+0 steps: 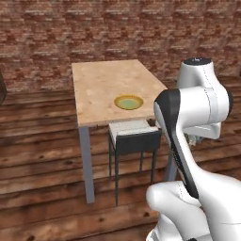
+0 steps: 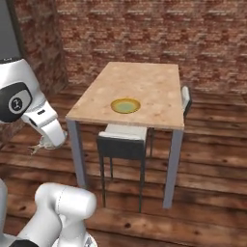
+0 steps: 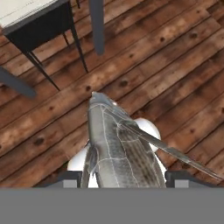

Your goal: Take the fish from the fridge and place it on the digital scale on the counter by the fridge. Wait a few seconds for a reading, then move it to the plate on the dining counter.

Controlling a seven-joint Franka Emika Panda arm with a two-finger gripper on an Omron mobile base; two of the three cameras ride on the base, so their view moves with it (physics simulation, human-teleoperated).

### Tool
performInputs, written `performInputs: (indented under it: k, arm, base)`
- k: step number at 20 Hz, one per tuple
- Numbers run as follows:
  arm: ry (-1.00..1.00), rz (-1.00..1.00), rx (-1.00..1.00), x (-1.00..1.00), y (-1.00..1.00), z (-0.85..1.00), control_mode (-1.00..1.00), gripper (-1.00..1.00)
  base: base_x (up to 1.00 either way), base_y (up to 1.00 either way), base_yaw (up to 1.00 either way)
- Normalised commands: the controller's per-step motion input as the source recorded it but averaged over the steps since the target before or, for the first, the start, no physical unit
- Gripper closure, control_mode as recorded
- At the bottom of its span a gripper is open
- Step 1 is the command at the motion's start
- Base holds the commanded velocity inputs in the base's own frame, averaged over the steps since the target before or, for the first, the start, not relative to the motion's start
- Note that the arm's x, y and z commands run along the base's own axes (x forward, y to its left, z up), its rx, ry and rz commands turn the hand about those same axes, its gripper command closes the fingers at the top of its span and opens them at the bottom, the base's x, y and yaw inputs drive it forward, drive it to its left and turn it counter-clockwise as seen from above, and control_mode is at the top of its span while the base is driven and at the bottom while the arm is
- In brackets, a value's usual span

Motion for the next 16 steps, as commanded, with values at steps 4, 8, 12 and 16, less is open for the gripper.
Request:
performInputs:
  k: [4,8,12,16]
  arm:
    - [0.00,0.00,0.00,0.00,0.00,0.00,1.00,1.00]
    - [0.00,0.00,0.00,0.00,0.00,0.00,1.00,1.00]
    - [0.00,0.00,0.00,0.00,0.00,0.00,1.00,1.00]
    - [0.00,0.00,0.00,0.00,0.00,0.00,1.00,1.00]
  base:
    - [1.00,-0.31,0.25]
    - [1.00,-0.27,0.22]
    - [1.00,-0.22,0.15]
    - [1.00,-0.22,0.10]
